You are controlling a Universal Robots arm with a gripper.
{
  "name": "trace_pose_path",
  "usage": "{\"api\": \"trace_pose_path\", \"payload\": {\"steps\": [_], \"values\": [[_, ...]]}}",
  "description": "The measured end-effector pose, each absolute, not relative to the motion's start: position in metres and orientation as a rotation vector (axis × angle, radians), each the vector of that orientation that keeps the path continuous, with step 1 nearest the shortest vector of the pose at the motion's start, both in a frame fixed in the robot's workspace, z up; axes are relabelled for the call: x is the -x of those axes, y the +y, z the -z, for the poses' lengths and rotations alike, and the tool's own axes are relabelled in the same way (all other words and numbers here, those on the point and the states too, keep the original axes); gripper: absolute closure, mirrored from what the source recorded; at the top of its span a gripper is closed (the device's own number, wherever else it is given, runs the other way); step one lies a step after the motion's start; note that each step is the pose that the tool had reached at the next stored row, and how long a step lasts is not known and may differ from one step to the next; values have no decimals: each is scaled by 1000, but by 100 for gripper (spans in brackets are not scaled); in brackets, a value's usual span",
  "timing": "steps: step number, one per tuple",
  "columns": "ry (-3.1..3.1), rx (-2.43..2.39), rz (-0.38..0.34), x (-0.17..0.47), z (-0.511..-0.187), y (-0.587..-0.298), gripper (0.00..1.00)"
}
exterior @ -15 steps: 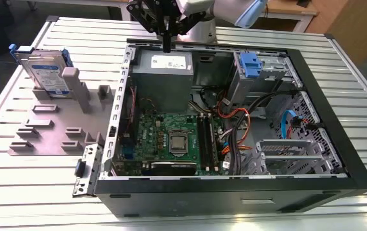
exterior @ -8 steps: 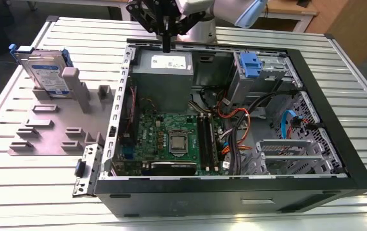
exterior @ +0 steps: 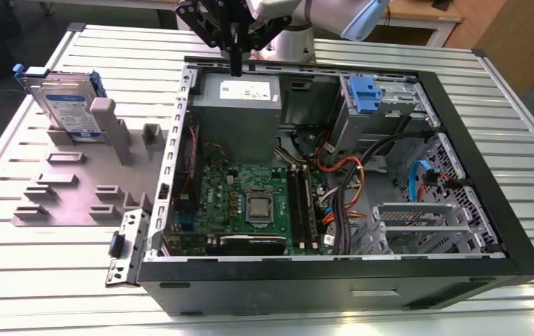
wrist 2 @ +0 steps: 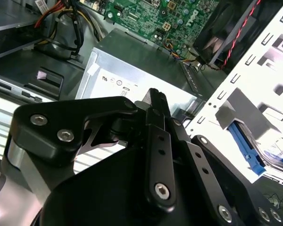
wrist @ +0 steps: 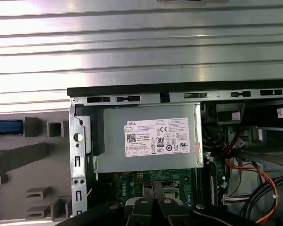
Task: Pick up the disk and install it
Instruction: 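Reach for the disk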
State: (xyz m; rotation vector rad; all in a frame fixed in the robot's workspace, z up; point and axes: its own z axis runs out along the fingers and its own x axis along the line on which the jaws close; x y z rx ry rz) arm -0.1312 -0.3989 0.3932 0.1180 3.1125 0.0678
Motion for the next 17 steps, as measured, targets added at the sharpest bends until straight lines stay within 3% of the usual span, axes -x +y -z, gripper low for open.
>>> {"api": "trace_pose_path", "payload": {"steps": [17], "values": [[3112, -118, -68, 137, -393, -399, 89]]}}
